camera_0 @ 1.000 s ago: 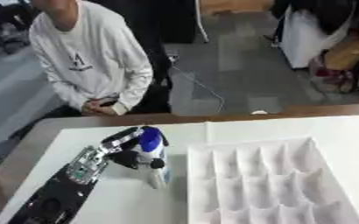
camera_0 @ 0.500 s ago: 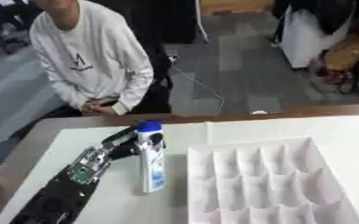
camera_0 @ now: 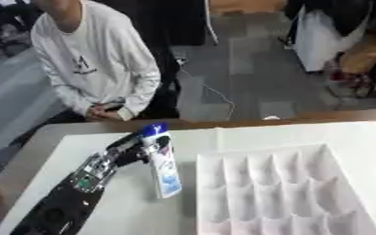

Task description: Pick up objects on the table and place them in the box.

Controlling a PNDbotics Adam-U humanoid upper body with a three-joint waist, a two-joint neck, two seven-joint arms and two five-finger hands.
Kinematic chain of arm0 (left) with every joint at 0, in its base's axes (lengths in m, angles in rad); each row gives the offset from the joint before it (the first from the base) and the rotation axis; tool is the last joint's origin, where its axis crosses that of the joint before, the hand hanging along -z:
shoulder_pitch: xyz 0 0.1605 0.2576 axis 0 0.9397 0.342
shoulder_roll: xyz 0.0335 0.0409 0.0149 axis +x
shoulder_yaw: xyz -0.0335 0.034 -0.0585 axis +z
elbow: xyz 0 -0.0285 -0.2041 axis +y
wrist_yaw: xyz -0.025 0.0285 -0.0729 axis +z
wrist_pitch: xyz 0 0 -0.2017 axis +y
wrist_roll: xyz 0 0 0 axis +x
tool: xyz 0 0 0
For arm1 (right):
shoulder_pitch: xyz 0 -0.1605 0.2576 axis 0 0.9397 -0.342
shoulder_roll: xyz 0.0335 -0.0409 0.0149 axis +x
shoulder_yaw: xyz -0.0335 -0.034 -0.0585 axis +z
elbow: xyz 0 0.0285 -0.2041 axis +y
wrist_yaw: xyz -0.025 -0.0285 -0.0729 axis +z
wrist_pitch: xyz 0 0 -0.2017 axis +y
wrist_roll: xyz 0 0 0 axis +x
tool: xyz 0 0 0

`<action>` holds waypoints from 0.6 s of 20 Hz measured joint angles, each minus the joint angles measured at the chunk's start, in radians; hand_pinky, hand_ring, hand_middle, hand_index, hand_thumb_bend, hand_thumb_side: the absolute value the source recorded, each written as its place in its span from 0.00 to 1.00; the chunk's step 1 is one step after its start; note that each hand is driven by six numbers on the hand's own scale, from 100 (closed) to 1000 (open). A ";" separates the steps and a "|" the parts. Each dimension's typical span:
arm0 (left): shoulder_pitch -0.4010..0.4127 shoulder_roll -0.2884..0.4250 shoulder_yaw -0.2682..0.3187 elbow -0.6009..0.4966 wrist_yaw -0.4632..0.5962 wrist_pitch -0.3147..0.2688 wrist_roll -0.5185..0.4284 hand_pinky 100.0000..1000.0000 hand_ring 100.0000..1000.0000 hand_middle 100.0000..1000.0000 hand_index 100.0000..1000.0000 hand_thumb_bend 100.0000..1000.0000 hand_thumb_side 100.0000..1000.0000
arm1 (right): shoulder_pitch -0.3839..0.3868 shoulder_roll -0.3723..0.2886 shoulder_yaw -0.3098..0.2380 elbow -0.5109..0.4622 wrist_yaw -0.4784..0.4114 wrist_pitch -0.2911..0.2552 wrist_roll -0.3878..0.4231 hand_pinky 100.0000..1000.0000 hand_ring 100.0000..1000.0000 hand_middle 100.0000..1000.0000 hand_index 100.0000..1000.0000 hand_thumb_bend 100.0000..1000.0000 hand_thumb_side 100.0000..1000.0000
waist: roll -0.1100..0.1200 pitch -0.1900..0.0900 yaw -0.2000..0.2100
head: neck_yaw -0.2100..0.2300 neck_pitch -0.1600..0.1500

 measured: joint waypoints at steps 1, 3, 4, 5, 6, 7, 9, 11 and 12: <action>0.000 0.000 -0.001 -0.002 0.004 -0.006 0.006 0.00 0.00 0.03 0.31 0.00 0.77 | 0.000 0.000 0.000 0.000 0.000 0.000 0.000 0.33 0.46 0.49 0.61 0.22 0.89 | 0.000 0.000 0.000 | 0.000 0.000; 0.000 0.000 -0.003 -0.003 0.014 -0.017 0.017 0.00 0.00 0.02 0.29 0.00 0.74 | 0.000 0.000 0.000 0.000 0.000 0.000 0.000 0.33 0.46 0.49 0.61 0.22 0.89 | 0.000 0.000 0.002 | 0.000 0.000; 0.000 0.000 -0.003 -0.005 0.020 -0.023 0.022 0.00 0.00 0.02 0.29 0.00 0.74 | 0.000 0.000 0.000 0.000 0.000 0.000 0.000 0.33 0.46 0.49 0.61 0.22 0.89 | 0.000 0.000 0.003 | 0.000 0.000; 0.000 0.000 -0.003 -0.009 0.028 -0.028 0.028 0.00 0.00 0.01 0.29 0.00 0.72 | 0.000 0.000 0.000 0.000 0.000 0.000 0.000 0.33 0.46 0.49 0.61 0.22 0.89 | 0.000 0.000 0.004 | 0.000 0.000; 0.000 0.000 -0.004 -0.012 0.036 -0.032 0.032 0.00 0.00 0.00 0.28 0.00 0.72 | 0.000 0.000 0.000 0.000 0.000 0.000 0.000 0.33 0.46 0.49 0.61 0.22 0.89 | 0.000 0.000 0.005 | 0.000 0.000; -0.001 0.000 -0.004 -0.017 0.046 -0.035 0.035 0.00 0.00 0.00 0.28 0.00 0.71 | 0.000 0.000 0.000 0.000 0.000 0.000 0.000 0.33 0.46 0.49 0.61 0.22 0.89 | 0.000 0.000 0.006 | 0.000 0.000; -0.002 0.000 -0.011 -0.036 0.072 -0.038 0.038 0.00 0.00 0.00 0.28 0.00 0.70 | 0.000 0.000 0.000 0.000 0.000 0.000 0.000 0.33 0.46 0.49 0.61 0.22 0.89 | 0.000 0.000 0.011 | 0.000 0.000; -0.002 0.000 -0.021 -0.065 0.105 -0.037 0.037 0.00 0.00 0.00 0.28 0.00 0.68 | 0.001 0.000 0.000 0.000 0.000 0.001 0.000 0.33 0.46 0.49 0.61 0.22 0.89 | 0.000 0.000 0.016 | 0.000 0.001; -0.002 0.000 -0.026 -0.082 0.123 -0.035 0.035 0.00 0.00 0.00 0.28 0.00 0.68 | 0.002 0.000 -0.001 0.000 0.000 0.001 0.000 0.33 0.46 0.49 0.61 0.22 0.89 | 0.001 0.000 0.017 | -0.001 0.001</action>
